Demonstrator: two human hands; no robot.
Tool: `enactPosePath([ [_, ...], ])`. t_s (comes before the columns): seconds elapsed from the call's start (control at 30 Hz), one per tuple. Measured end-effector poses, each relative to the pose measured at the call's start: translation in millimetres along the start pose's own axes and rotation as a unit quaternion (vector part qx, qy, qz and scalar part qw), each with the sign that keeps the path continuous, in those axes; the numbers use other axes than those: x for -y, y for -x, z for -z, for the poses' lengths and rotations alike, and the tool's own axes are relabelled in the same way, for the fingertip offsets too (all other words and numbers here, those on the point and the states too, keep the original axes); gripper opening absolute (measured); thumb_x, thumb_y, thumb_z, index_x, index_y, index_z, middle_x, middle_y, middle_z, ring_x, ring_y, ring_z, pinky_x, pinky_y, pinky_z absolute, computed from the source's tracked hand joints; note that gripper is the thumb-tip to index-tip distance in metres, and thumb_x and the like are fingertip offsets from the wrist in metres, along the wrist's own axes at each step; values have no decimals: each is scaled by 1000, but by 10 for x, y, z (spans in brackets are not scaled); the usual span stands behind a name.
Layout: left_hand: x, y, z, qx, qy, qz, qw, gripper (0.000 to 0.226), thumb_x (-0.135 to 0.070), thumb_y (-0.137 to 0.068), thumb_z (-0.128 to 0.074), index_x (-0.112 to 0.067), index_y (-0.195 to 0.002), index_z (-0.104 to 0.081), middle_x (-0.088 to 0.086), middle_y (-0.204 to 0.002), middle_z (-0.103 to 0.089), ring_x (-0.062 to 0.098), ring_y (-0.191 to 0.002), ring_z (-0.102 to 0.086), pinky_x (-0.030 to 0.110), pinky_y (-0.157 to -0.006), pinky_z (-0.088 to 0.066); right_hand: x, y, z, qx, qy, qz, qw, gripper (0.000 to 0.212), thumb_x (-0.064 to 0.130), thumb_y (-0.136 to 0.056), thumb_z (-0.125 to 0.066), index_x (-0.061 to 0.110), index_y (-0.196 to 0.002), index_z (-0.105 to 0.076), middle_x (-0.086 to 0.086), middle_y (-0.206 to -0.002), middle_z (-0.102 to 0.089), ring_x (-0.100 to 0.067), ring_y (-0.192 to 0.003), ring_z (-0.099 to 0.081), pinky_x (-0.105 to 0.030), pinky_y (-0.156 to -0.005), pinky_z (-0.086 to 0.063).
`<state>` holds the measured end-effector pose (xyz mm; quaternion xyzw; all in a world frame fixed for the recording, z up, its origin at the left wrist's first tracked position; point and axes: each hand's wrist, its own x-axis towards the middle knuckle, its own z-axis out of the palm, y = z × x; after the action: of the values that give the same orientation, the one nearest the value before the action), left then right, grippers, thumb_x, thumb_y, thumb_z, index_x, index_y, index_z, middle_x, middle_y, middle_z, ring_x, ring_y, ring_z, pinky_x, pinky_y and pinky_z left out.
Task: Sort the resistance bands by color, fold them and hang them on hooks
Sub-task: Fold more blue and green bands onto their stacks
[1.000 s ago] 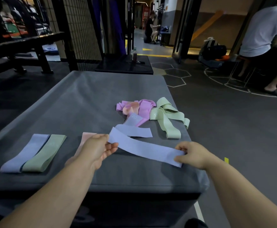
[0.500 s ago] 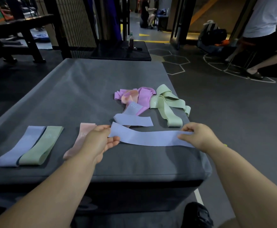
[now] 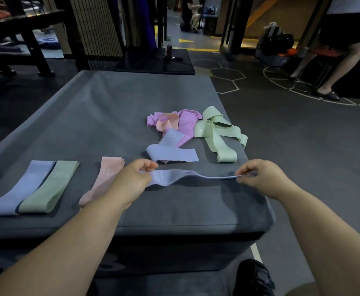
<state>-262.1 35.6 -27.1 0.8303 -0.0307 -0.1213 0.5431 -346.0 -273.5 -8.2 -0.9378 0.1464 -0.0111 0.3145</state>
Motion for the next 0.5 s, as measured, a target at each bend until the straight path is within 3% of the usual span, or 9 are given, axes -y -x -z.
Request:
enactPosePath([
  [0.1,3,30,14,-2,-75,-31,997,33,1,-88,-48,-26,-103,-62,-17,-100,-59,-6,-87,-51,12,-67,-37,-18,44,37,35,-12,-10,999,16,19,-78,-80,32,-73,-72,12,-84,-69,-6,-87,-63,-22,-77,-46],
  [0.2,44,28,3,-2,-147,-41,988,30,-3,-88,-49,-29,-101,-60,-13,-104,-60,5,-89,-55,16,-63,-38,-32,72,37,51,13,0,999,14,22,-78,-80,34,-75,-73,14,-87,-68,-4,-88,-62,-19,-76,-44],
  [0.37,113,55,-16,0,-220,-63,973,35,-4,-89,-50,-33,-106,-57,-11,-116,-54,13,-104,-52,23,-77,-41,-68,90,25,69,32,3,997,11,30,-75,-82,36,-75,-73,11,-85,-69,-8,-81,-63,-18,-74,-47],
  [0.5,121,88,-42,-34,-326,-110,938,23,-22,-91,-57,-34,-110,-61,-15,-111,-55,16,-115,-44,25,-93,-36,-50,86,-32,49,44,15,998,8,33,-81,-76,38,-78,-70,16,-82,-67,-5,-83,-61,-13,-71,-42],
])
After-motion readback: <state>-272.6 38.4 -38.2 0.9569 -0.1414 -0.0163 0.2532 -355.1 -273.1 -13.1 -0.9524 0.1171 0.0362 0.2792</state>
